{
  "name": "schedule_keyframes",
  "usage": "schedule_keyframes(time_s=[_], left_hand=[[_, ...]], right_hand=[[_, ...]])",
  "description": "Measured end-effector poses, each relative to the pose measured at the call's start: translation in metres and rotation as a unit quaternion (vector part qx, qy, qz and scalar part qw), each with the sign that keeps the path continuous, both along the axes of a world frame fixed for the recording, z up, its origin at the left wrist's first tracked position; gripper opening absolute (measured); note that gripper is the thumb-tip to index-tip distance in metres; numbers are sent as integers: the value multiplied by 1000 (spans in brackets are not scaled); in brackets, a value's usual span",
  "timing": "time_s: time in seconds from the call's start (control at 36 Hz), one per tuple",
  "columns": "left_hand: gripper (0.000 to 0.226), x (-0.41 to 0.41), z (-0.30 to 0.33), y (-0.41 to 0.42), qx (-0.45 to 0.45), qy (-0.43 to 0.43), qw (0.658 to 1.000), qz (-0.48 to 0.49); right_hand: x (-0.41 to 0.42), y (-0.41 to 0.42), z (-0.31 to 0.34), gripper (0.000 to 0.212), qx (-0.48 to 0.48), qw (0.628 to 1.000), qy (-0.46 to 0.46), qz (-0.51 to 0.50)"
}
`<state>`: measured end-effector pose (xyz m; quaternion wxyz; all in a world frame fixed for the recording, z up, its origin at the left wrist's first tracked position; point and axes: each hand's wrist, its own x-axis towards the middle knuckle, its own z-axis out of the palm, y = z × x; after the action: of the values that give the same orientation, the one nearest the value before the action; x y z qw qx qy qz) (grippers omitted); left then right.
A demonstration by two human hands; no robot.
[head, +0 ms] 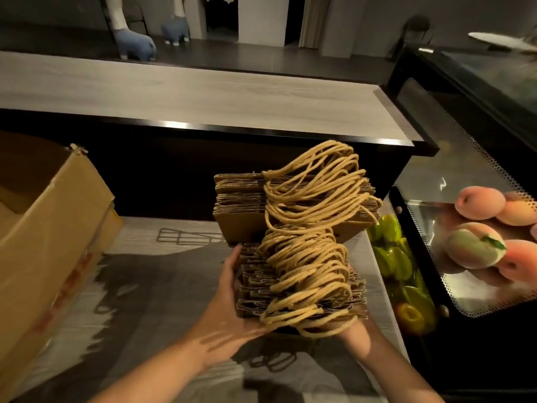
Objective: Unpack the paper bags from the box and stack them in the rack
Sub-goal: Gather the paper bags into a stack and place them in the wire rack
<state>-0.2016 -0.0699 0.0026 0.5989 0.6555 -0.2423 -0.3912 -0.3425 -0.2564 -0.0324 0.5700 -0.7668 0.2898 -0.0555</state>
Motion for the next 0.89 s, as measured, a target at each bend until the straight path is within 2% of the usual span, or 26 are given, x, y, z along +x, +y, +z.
schedule_keyframes(time_s=[0.06, 0.14, 0.19, 0.22, 0.31, 0.33, 0.36, 0.42, 0.44, 0.56, 0.58, 0.64, 0.67, 0.75, 0.89], left_hand=[[136, 0, 0, 0, 11, -10, 1000, -11], [128, -1, 2, -3, 7, -15, 1000, -16], [123, 1, 4, -3, -2, -20, 1000, -8], [122, 4, 6, -3, -6, -30, 1000, -7], [119, 18, 12, 1, 1, -76, 997, -18], [117, 23, 13, 2, -2, -100, 995, -20], [116, 27, 15, 3, -6, -116, 993, -21], [112, 33, 19, 6, -7, -133, 991, -15], [110, 34, 20, 7, -9, -142, 990, -17], [97, 36, 26, 8, 19, -190, 980, -49], [93, 36, 27, 8, 23, -193, 980, -53], [83, 38, 27, 8, 24, -193, 979, -54], [78, 39, 27, 6, 23, -190, 980, -51], [70, 40, 25, 4, 19, -170, 984, -44], [70, 32, 18, 7, -8, -125, 992, -31]], right_hand=[[-1, 0, -3, 153, -24, 999, -14, -21], [3, 0, 3, 117, -6, 1000, -28, 1], [4, -1, 7, 100, -32, 999, 8, 10], [4, 0, 9, 101, -31, 999, 17, 9], [-1, -3, -2, 126, -69, 997, 14, 2], [-1, -4, -2, 128, -74, 997, 9, -3], [0, -5, -4, 117, -77, 997, 8, -4], [3, -4, -2, 76, -78, 996, 31, -7], [6, -3, 0, 68, -81, 996, 31, -13], [6, 2, -5, 88, -147, 989, 21, 15], [6, 1, -7, 81, -149, 988, 22, 14], [6, -4, -7, 54, -145, 989, 37, -7], [8, -3, -5, 48, -149, 988, 46, -9], [9, -3, -8, 58, -142, 989, 30, -5], [3, 0, -4, 63, -76, 996, 42, -1]])
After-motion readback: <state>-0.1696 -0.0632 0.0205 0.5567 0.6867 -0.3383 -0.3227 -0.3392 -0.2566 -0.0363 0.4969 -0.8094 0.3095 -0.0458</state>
